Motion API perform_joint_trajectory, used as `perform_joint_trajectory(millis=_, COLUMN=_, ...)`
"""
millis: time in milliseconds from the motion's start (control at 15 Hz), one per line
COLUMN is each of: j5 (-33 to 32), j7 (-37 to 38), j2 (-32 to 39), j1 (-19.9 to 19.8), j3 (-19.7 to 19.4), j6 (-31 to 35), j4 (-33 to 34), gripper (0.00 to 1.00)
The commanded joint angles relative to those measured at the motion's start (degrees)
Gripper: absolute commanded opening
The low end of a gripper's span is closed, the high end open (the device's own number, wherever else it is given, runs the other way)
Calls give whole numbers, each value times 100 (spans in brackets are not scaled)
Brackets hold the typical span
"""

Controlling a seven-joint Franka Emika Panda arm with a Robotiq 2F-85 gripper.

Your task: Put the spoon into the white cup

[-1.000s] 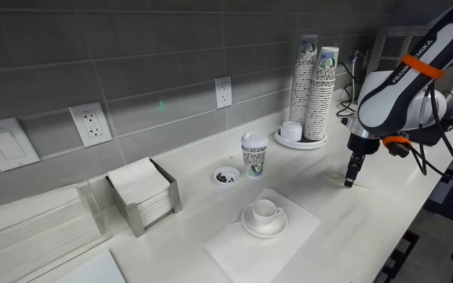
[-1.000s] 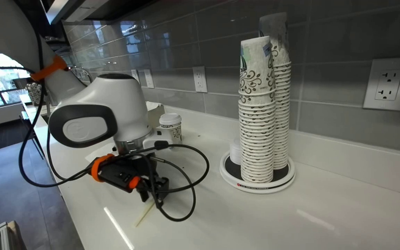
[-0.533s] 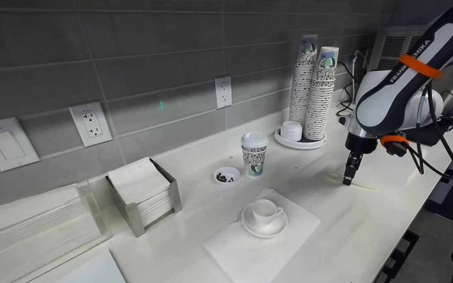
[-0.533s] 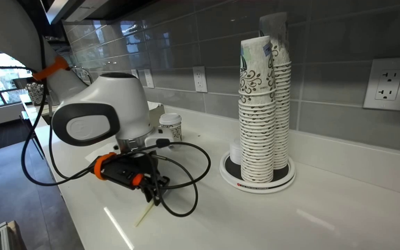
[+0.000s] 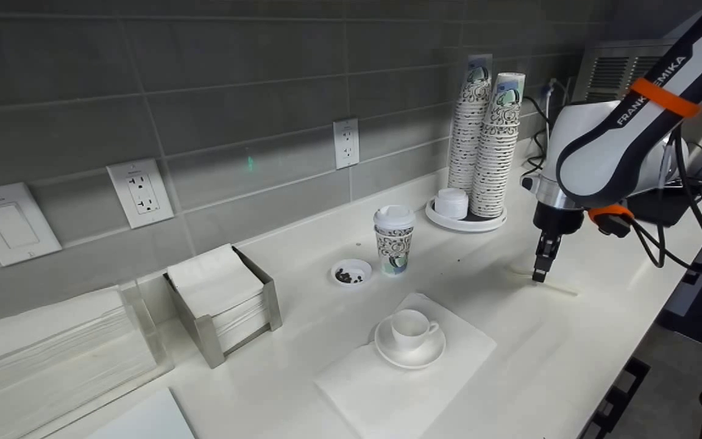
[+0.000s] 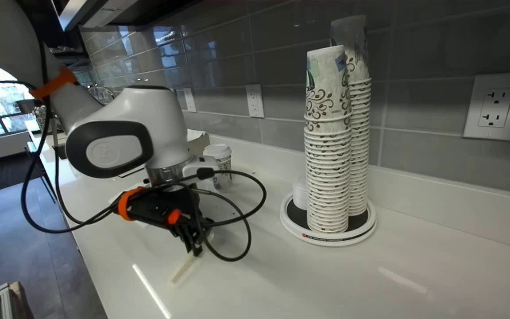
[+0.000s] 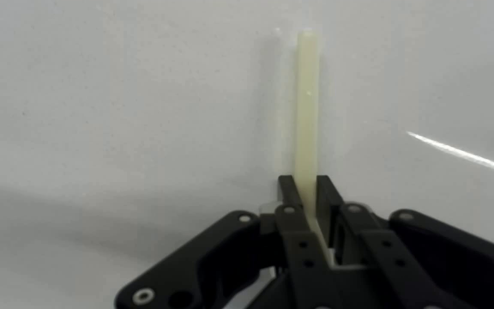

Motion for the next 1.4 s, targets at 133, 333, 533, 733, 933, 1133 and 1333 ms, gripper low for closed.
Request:
perform_joint_trajectory(millis=133, j5=-13, j7=56, j2=-898, j1=478, j3=500, j6=-696, j4=-137, gripper=4)
perform_joint_trajectory(millis=333, j5=-332, j7=423, j2=-864, j1=794, j3=832, j6=-907, j4=77, gripper=4)
perform_joint_trajectory(millis=533, j5=-1033, j7=1161, j2=-853, j1=961, j3=1232, j6=-1283, j4=361, gripper=4)
perform_joint_trajectory(millis=733, j5=-1980, j7=2204, j2=-900, j1=1095, j3=1680, j6=-2064, j4=688, gripper=4)
perform_joint_trajectory(millis=933, j5=-2362, j7=2900, j2=-903, j1=1349, j3=2051, j6=-3070, j4=1029, gripper=4)
perform_joint_trajectory(millis=1133, j5=-2222, j7=3421, j2=-625, j1=1766, j3=2461, j6=-3865, j4=1454, gripper=4)
perform_joint_trajectory(millis=1333, j5=-2146, j7=3347, j2=-738, j1=1898, j3=2452, j6=-3800, j4=1354, gripper=15)
